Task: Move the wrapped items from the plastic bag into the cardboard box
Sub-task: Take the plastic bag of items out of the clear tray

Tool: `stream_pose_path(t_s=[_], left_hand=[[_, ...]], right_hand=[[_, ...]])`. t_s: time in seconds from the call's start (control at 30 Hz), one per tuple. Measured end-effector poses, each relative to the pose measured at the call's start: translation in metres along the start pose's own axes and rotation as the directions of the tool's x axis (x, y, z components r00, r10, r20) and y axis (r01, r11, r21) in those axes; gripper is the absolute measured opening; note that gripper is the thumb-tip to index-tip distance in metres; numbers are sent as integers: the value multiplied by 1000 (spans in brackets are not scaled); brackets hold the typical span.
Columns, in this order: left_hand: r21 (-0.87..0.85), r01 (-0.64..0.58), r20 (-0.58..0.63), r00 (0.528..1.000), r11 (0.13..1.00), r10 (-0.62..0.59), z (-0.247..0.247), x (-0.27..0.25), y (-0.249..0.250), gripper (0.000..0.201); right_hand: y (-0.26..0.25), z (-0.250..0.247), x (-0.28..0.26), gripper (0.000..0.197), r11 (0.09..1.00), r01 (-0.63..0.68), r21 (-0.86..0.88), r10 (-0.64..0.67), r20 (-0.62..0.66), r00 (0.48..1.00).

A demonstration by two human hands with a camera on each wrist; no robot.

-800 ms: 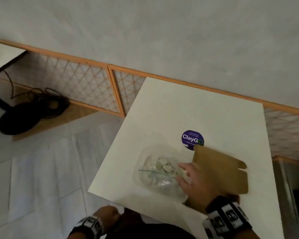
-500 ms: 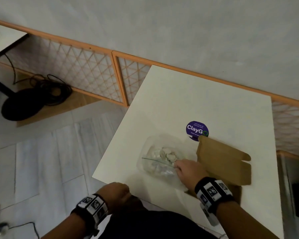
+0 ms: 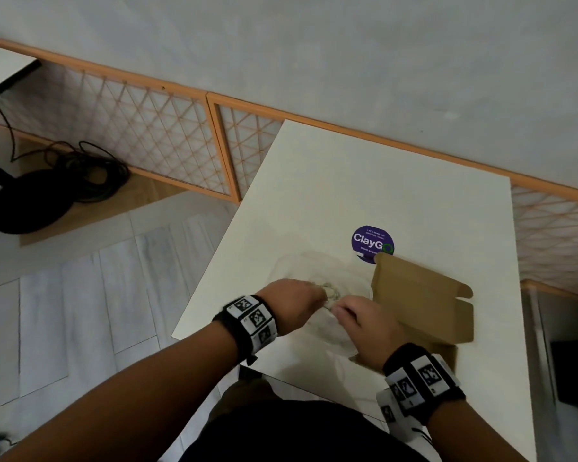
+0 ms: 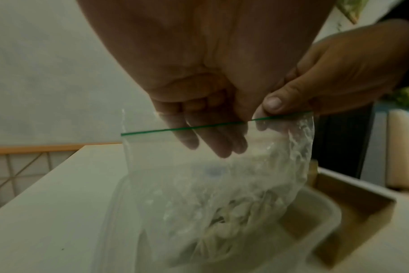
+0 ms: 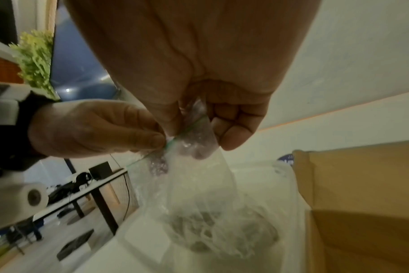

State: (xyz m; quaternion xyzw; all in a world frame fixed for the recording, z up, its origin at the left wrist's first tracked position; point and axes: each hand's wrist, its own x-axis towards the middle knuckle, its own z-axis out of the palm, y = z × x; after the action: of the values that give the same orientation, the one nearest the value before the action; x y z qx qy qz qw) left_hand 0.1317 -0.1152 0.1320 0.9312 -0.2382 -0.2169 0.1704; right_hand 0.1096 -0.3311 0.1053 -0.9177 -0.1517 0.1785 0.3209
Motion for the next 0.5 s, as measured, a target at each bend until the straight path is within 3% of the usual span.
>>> stream_pose_path(t_s=[0.13, 0.27, 0.37, 0.5], left_hand=[[-276, 16, -65, 997, 961, -36, -39, -16, 9, 18], [-404, -55, -160, 987, 913, -12, -93, -45, 35, 11], [-497, -72, -143, 990, 865, 0, -122, -66, 52, 14], [-560, 37, 40, 999, 828, -18, -115, -63, 51, 19]], right_hand=[[-29, -33, -10, 23, 977, 57, 207, -34, -112, 993], [-78, -83, -36, 25, 927, 153, 342, -102, -161, 982], [-99, -112, -54, 26, 898, 163, 409, -131, -105, 986], [-79, -102, -48, 23, 864, 4, 503, -61, 97, 993]])
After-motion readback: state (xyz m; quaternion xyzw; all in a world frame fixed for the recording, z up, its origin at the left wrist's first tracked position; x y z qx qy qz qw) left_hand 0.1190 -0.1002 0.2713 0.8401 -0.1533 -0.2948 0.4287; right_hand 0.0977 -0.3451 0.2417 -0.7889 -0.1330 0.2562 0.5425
